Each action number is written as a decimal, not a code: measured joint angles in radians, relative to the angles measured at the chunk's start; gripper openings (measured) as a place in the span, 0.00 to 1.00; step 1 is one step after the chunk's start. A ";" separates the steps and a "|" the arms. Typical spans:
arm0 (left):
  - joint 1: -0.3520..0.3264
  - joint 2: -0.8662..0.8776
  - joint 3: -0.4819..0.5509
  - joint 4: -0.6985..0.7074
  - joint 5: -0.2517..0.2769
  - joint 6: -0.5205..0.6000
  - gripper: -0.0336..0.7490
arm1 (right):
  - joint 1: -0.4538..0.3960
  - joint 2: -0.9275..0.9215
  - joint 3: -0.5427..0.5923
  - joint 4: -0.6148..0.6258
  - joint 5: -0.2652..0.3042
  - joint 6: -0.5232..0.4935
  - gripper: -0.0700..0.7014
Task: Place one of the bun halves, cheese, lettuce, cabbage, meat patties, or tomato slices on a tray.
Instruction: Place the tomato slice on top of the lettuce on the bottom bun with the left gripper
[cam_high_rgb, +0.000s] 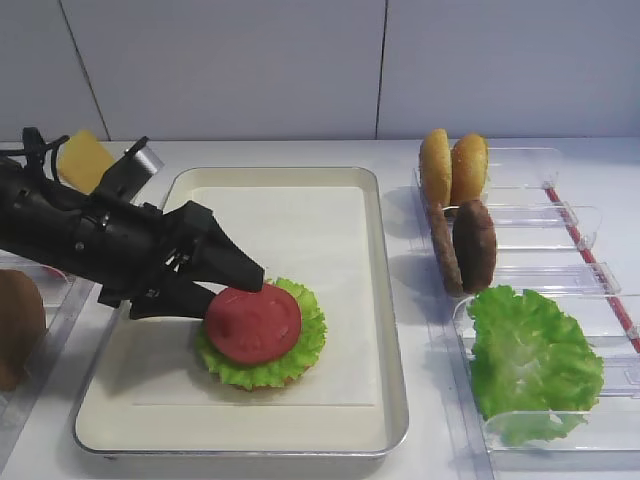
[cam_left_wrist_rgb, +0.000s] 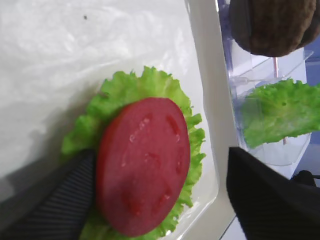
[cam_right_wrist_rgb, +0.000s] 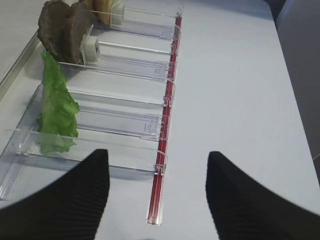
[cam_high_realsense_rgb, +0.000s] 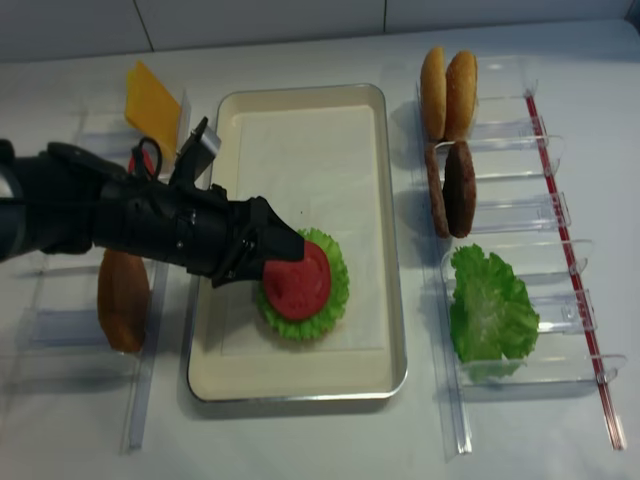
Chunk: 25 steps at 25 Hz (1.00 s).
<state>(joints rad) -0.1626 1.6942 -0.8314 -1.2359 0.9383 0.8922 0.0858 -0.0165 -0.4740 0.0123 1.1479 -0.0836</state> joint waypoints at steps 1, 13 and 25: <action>0.000 0.000 -0.010 0.007 0.002 -0.006 0.68 | 0.000 0.000 0.000 0.000 0.000 0.000 0.68; 0.000 0.000 -0.088 0.097 0.063 -0.079 0.67 | 0.000 0.000 0.000 0.000 0.000 0.000 0.68; 0.002 0.000 -0.098 0.150 0.060 -0.081 0.67 | 0.000 0.000 0.000 0.000 0.000 0.000 0.68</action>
<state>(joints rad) -0.1602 1.6942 -0.9294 -1.0862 0.9979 0.8111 0.0858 -0.0165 -0.4740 0.0123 1.1479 -0.0836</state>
